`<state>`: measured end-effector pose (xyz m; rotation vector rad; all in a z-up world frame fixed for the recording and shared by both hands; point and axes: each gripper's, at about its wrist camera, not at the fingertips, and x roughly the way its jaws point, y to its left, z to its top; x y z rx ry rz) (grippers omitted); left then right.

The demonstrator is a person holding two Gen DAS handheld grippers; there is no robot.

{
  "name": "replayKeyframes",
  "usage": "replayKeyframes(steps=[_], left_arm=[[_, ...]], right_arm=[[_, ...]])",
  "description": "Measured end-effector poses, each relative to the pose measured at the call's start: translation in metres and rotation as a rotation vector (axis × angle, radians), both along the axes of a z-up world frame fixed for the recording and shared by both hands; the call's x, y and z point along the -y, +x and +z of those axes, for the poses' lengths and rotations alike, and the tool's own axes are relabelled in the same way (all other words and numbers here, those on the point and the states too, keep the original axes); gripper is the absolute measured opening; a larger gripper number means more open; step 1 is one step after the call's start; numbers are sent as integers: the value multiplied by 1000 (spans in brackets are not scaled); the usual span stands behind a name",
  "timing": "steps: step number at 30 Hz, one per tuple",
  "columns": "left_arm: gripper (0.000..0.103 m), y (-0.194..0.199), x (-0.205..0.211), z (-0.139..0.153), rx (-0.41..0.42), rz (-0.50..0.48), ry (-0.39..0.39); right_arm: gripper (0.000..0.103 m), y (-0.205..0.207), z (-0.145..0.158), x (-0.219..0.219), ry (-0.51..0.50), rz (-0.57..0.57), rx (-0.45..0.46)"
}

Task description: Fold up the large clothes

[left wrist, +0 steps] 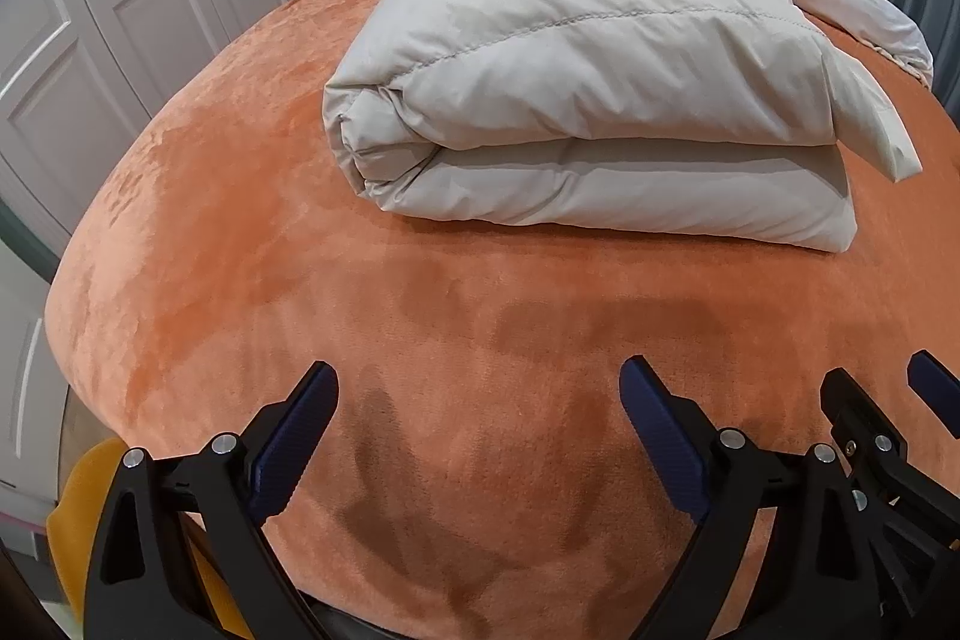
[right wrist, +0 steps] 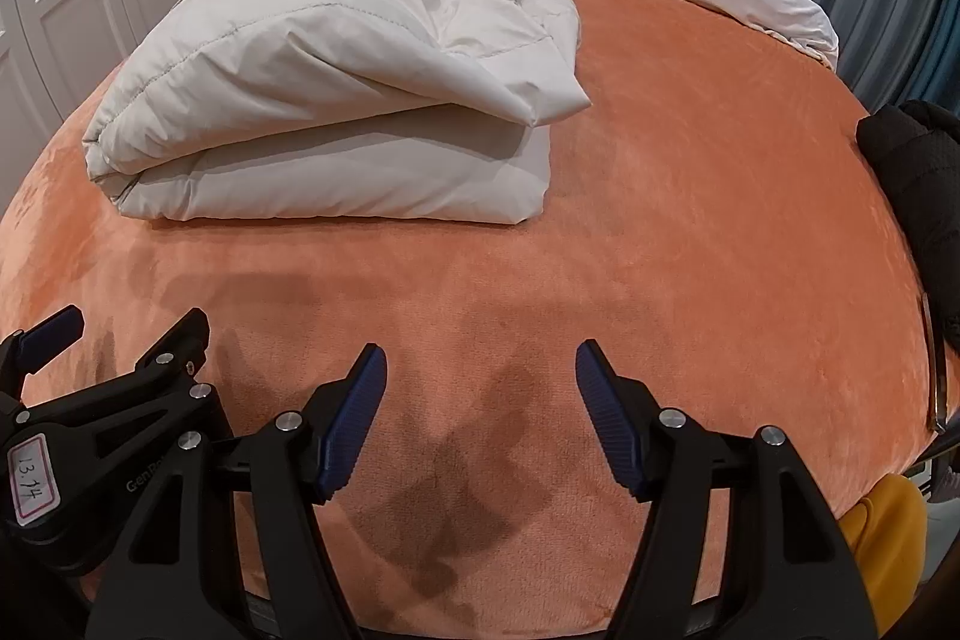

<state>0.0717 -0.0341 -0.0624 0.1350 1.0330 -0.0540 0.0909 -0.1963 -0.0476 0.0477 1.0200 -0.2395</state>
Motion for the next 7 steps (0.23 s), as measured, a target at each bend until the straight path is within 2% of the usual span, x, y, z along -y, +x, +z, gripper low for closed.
replayKeyframes(steps=[7], left_arm=[[88,-1,2,4,10,-1,2]], right_arm=[[63,-1,3,0,2,-8,8]])
